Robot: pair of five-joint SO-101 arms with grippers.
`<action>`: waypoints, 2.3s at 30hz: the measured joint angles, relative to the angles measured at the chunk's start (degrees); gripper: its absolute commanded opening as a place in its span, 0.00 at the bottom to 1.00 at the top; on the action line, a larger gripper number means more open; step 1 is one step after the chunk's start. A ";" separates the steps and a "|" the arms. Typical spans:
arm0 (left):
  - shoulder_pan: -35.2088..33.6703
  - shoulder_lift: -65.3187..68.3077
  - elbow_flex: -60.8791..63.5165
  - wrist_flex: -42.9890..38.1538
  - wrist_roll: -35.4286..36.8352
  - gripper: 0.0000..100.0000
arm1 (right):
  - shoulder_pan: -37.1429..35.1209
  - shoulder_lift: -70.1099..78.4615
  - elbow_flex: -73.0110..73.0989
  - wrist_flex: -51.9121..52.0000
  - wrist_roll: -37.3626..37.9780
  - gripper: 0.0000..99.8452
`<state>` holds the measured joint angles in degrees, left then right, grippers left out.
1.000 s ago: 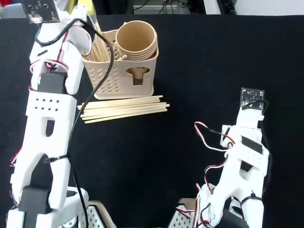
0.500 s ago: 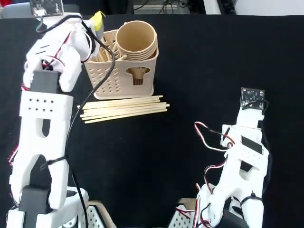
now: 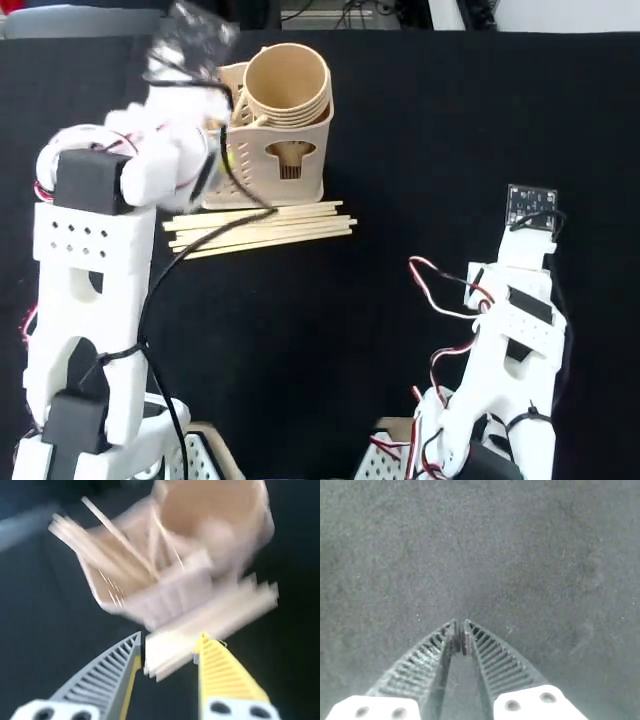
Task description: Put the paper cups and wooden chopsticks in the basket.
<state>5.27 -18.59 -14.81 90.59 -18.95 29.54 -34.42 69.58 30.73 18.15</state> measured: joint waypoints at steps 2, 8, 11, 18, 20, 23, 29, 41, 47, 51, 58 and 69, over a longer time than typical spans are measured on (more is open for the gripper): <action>0.09 0.00 0.09 4.31 -1.76 0.15 | 0.00 0.00 0.00 0.00 0.00 0.03; -2.64 -2.37 9.93 4.66 -2.55 0.12 | 0.00 0.00 0.00 0.00 0.00 0.03; -6.24 -5.36 21.54 -1.49 -3.87 0.19 | 0.00 0.00 0.00 0.00 0.00 0.03; -11.25 -8.09 49.23 -16.97 -17.67 0.20 | 0.00 0.00 0.00 0.00 0.00 0.03; -11.60 -8.09 54.68 -21.80 -22.95 0.20 | 0.00 0.00 0.00 0.00 0.00 0.03; -11.60 -8.09 60.22 -28.75 -30.51 0.21 | 0.00 0.00 0.00 0.00 0.00 0.03; -11.60 -7.21 63.74 -39.82 -38.86 0.23 | 0.00 0.00 0.00 0.00 0.00 0.03; -11.60 14.33 54.33 -46.77 -39.65 0.22 | 0.00 0.00 0.00 0.00 0.00 0.03; -11.52 18.55 51.25 -46.86 -39.91 0.16 | 0.00 0.00 0.00 0.00 0.00 0.03; -11.34 18.73 51.34 -46.68 -39.91 0.11 | 0.00 0.00 0.00 0.00 0.00 0.03; -11.25 19.43 51.25 -46.95 -40.00 0.04 | 0.00 0.00 0.00 0.00 0.00 0.03; -9.76 19.16 53.89 -47.47 -44.48 0.03 | 0.00 0.00 0.00 0.00 0.00 0.03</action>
<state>-4.48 0.57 39.08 43.12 -63.43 29.54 -34.42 69.58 30.73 18.15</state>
